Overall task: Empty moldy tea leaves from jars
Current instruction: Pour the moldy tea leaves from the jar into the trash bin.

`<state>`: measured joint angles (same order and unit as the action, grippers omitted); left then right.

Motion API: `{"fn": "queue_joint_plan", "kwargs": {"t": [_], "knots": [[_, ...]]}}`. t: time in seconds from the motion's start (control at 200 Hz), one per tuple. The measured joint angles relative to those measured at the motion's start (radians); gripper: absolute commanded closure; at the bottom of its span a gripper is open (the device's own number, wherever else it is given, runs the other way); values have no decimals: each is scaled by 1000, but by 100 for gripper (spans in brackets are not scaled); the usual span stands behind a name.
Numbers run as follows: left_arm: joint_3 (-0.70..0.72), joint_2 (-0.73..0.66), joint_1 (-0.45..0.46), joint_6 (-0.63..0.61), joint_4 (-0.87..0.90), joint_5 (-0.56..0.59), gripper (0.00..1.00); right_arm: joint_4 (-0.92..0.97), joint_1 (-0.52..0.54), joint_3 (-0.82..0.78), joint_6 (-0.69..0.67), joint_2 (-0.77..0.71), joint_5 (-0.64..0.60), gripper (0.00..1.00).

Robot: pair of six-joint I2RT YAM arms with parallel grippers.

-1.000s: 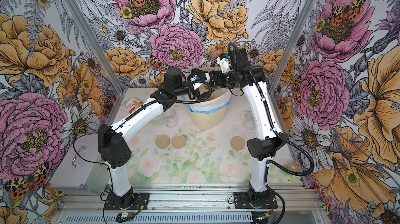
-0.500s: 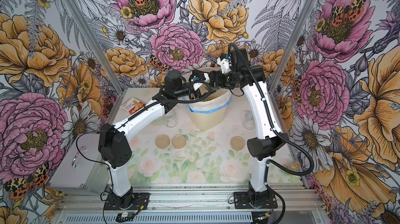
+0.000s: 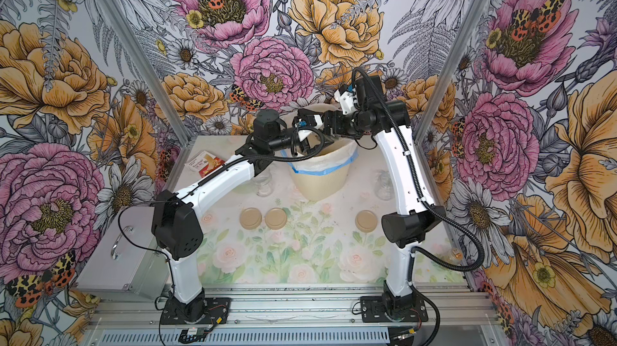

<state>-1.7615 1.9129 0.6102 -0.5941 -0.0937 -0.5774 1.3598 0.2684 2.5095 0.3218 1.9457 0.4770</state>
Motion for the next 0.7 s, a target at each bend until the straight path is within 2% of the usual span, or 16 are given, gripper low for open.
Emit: {"fn": "queue_joint_plan", "kwargs": {"t": [0.57,0.701], "knots": [[-50,2,6,-59,51,-61,1,13,0,0,0,0,82,41],[-73,14,10,-64,63,-63,6,13,-6,1,2,0,87,42]]}}
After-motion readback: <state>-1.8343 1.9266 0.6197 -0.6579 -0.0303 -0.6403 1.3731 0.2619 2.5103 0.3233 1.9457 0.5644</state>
